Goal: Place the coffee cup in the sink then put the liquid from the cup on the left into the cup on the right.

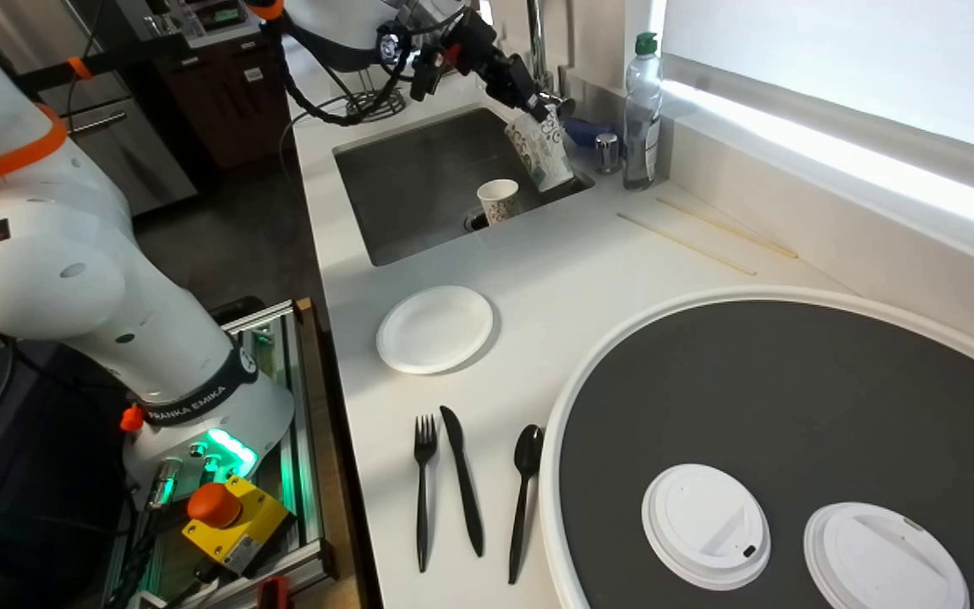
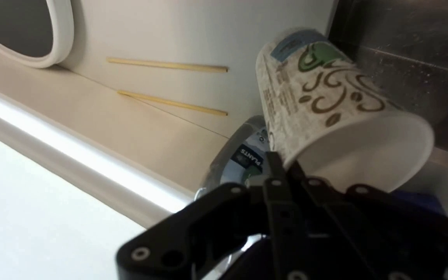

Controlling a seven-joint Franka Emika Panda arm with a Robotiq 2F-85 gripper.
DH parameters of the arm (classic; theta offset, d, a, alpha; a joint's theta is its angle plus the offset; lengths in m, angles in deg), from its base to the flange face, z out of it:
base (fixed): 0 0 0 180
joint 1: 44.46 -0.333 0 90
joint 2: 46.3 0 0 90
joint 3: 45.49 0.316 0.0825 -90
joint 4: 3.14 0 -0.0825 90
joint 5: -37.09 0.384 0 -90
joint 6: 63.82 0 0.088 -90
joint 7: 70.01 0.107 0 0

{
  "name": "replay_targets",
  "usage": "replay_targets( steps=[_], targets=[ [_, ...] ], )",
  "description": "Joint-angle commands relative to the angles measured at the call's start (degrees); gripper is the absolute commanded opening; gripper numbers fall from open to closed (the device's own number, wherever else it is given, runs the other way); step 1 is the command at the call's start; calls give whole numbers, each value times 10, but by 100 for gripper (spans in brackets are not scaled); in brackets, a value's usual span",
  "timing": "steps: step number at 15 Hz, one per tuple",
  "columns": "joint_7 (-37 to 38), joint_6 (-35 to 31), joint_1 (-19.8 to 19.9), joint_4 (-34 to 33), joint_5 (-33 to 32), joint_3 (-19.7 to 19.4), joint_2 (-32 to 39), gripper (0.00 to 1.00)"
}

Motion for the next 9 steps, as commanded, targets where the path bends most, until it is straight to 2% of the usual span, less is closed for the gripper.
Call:
replay_targets(
  steps=[1,9],
  targets=[
    [51,-48,17,53,23,-14,-51,1],
    [111,-128,44,109,51,-34,-87,1]
  ],
)
